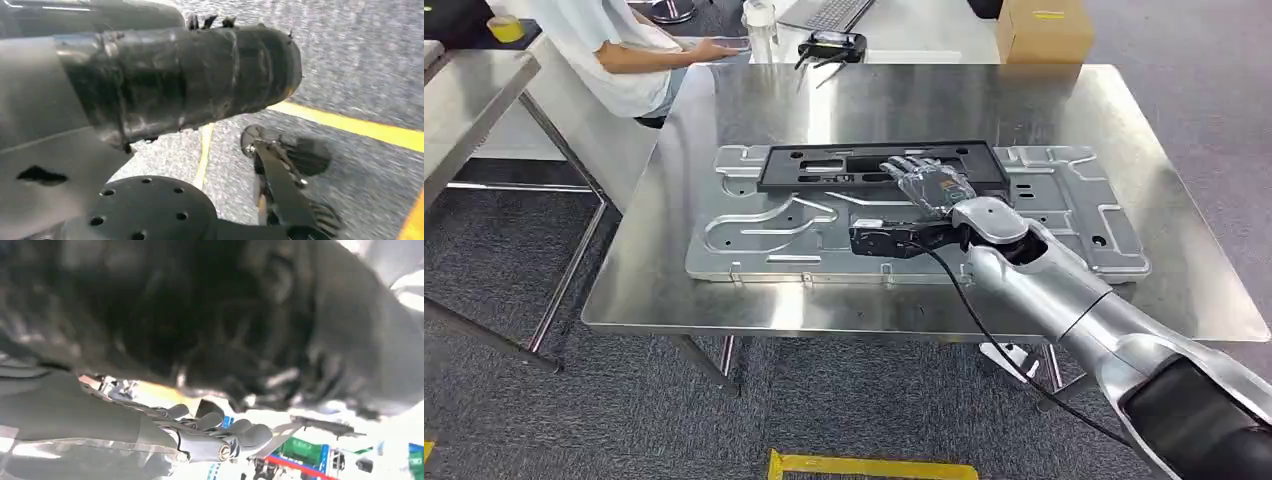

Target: Take the parts from the cabinet and place them on the table.

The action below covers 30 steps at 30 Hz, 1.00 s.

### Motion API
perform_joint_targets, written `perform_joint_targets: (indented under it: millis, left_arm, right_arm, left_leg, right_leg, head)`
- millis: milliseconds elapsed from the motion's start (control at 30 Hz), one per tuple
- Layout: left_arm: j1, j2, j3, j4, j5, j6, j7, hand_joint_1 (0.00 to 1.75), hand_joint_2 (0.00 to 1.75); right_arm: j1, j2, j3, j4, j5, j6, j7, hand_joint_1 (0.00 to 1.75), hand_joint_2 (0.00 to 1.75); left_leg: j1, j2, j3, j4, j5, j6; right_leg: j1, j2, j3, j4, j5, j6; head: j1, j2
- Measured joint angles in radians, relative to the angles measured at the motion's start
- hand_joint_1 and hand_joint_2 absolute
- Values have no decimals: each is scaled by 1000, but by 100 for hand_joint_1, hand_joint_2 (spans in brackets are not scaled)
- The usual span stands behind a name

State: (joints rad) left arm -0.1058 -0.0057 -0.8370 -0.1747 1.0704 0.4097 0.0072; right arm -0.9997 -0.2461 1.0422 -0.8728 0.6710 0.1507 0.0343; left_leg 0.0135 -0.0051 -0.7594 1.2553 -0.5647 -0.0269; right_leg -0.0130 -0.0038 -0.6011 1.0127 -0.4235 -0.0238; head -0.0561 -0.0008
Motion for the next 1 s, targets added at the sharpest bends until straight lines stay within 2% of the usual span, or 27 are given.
perform_joint_targets:
  millis: [33, 67, 100, 133, 200, 233, 267, 300, 333, 367, 400, 433, 467, 500, 533, 567, 600, 633, 700, 733, 767, 800, 867, 900, 933, 967, 1000]
  left_arm:
    - [-4, 0, 0, 0, 0, 0, 0, 0, 0]
    - [-6, 1, 0, 0, 0, 0, 0, 0, 0]
    - [-7, 2, 0, 0, 1, 0, 0, 0, 0]
    - [-9, 2, 0, 0, 1, 1, 0, 0, 0]
    - [-8, 2, 0, 0, 2, 0, 0, 0, 0]
    - [-8, 1, 0, 0, 2, 0, 0, 0, 0]
    - [-9, 0, 0, 0, 2, 0, 0, 0, 0]
    - [-8, 0, 0, 0, 2, 0, 0, 0, 0]
    - [-8, 0, 0, 0, 2, 0, 0, 0, 0]
    - [-8, 0, 0, 0, 2, 0, 0, 0, 0]
    - [-8, 1, 0, 0, 2, -1, 1, 0, 0]
    - [-8, 2, 0, 0, 1, -3, 1, 0, 0]
    - [-8, 2, 0, 0, 1, -4, 2, 0, 0]
    - [-8, 2, 0, 0, 0, -5, 4, 0, 0]
    - [-8, 2, 0, 0, 0, -6, 7, 0, 0]
    - [-9, 2, 0, 0, -2, -8, 8, 0, 0]
    - [-9, 1, 0, 0, -2, -8, 8, 0, 0]
    - [-8, 1, 0, 0, -2, -8, 10, 0, 0]
    - [-8, 2, 0, 0, -2, -8, 10, 0, 0]
    - [-5, 2, 0, 0, -2, -8, 10, 0, 0]
    - [-5, 3, 0, 0, -2, -8, 10, 0, 0]
    - [-2, 2, 0, 0, -2, -8, 11, 0, 0]
    - [-1, 2, 0, 0, -2, -8, 11, 0, 0]
    - [-2, 2, 0, 0, -2, -8, 11, 0, 0]
    - [-4, 2, 0, 0, -2, -9, 11, 0, 0]
    - [-5, 2, 0, 0, -2, -9, 11, 0, 0]
    - [-5, 2, 0, 0, -2, -9, 11, 0, 0]
  right_arm:
    - [5, 0, 0, 0, 0, 6, 0, 0, 0]
    - [5, 0, 0, -3, 0, 7, 0, 0, 0]
    - [3, -2, 0, -5, 0, 7, 1, 0, 0]
    - [3, -2, 0, -6, 0, 7, 2, 0, 0]
    - [3, -2, 0, -6, 0, 8, 2, 0, 0]
    - [4, -3, 0, -5, 0, 8, 2, 0, 0]
    - [3, -3, 0, -6, 1, 9, 2, 0, 0]
    - [2, -3, 0, -6, 2, 9, 2, 0, 0]
    - [3, -3, 0, -6, 3, 10, 1, 0, 0]
    - [3, -3, 0, -6, 3, 10, 1, 0, 0]
    - [3, -3, 0, -6, 4, 11, 2, 0, 0]
    - [3, -3, 0, -6, 5, 11, 2, 0, 0]
    - [4, -3, 0, -6, 6, 11, 2, 0, 0]
    - [4, -3, 0, -6, 7, 10, 2, 0, 0]
    - [4, -3, 0, -6, 8, 9, 2, 0, 0]
    - [3, -3, 0, -6, 10, 8, 2, 0, 0]
    - [2, -2, 0, -6, 10, 8, 2, 0, 0]
    - [3, -2, 0, -8, 10, 7, 2, 0, 0]
    - [3, -2, 0, -8, 11, 7, 2, 0, 0]
    - [6, -2, 0, -8, 11, 8, 2, 0, 0]
    - [6, -2, 0, -8, 11, 8, 2, 0, 0]
    - [7, -2, 0, -8, 11, 8, 2, 0, 0]
    - [7, -2, 0, -8, 11, 8, 4, 0, 0]
    - [8, -2, 0, -8, 11, 8, 4, 0, 0]
    - [9, -2, 0, -8, 11, 8, 5, 0, 0]
    - [12, -2, 0, -8, 11, 8, 5, 0, 0]
    - [13, -2, 0, -8, 11, 8, 4, 0, 0]
  left_leg:
    - [1, 0, 41, 52, 51, -6]
    - [1, 0, 215, -160, 67, 2]
    - [-7, -1, 267, -243, 37, 7]
    - [-8, -3, 266, -248, 33, 17]
    - [-12, -3, 251, -247, 47, 31]
    - [0, 2, 249, -256, 63, 42]
    - [-3, 5, 237, -256, 74, 48]
    - [-2, 7, 225, -255, 84, 61]
    - [-3, 9, 213, -255, 92, 65]
    - [-4, 9, 199, -253, 103, 67]
    - [-5, 9, 184, -252, 113, 66]
    - [-5, 9, 168, -249, 124, 65]
    - [-5, 8, 152, -245, 133, 61]
    - [-5, 8, 138, -240, 140, 59]
    - [-5, 8, 125, -233, 146, 55]
    - [-5, 8, 115, -225, 150, 49]
    - [-10, 7, 105, -220, 154, 42]
    - [-9, 7, 104, -222, 163, 37]
    - [-8, 6, 101, -230, 182, 25]
    - [-9, 3, 93, -230, 187, 19]
    - [-3, 2, 85, -217, 157, 13]
    - [-3, 4, 66, -174, 101, 8]
    - [-1, 4, 28, -26, -10, 1]
    - [-1, 4, 14, 40, -36, -1]
    - [-1, 4, 14, 78, -33, 0]
    - [-1, 4, 37, 71, -3, 2]
    - [-3, 4, 78, 25, 35, 7]
  right_leg:
    - [-2, 0, -51, 3, 37, 7]
    - [-4, 0, -81, 10, 63, 19]
    - [1, 0, -89, 11, 69, 25]
    - [1, -3, -89, 7, 81, 31]
    - [-2, -3, -89, -3, 102, 43]
    - [2, -2, -97, -2, 98, 50]
    - [-3, 2, -108, 17, 61, 52]
    - [-4, 2, -127, 69, -3, 53]
    - [-5, 2, -147, 142, -64, 54]
    - [-5, 2, -165, 223, -112, 57]
    - [-5, 2, -176, 288, -127, 60]
    - [-6, 2, -171, 319, -106, 61]
    - [-6, 2, -148, 310, -64, 61]
    - [-7, 2, -110, 270, -25, 59]
    - [-7, 2, -55, 201, -4, 57]
    - [-7, 3, 6, 112, -27, 53]
    - [1, 4, 53, 39, -67, 50]
    - [2, 4, 54, 28, -72, 46]
    - [9, 5, 43, 24, -59, 37]
    - [-2, 3, 37, 16, -46, 26]
    - [-3, -1, 28, 14, -35, 20]
    - [-4, -2, 16, 14, -26, 9]
    - [-2, -1, -9, 15, -6, 3]
    - [0, -1, -22, 17, 4, 3]
    - [2, -1, -36, 19, 13, 3]
    - [3, -1, -50, 20, 23, 4]
    - [5, -1, -62, 21, 32, 5]
  head:
    - [0, 0]
    - [-1, 0]
    - [1, 0]
    - [2, 0]
    - [1, 0]
    - [5, 0]
    - [6, 0]
    - [9, 0]
    - [9, 0]
    - [10, 0]
    - [10, 0]
    - [10, 0]
    - [10, 0]
    - [11, 0]
    - [11, 0]
    - [10, 0]
    - [11, 0]
    - [8, 0]
    - [11, 0]
    - [12, 0]
    - [12, 0]
    - [8, 0]
    - [7, 0]
    - [6, 0]
    - [6, 0]
    - [7, 0]
    - [6, 0]
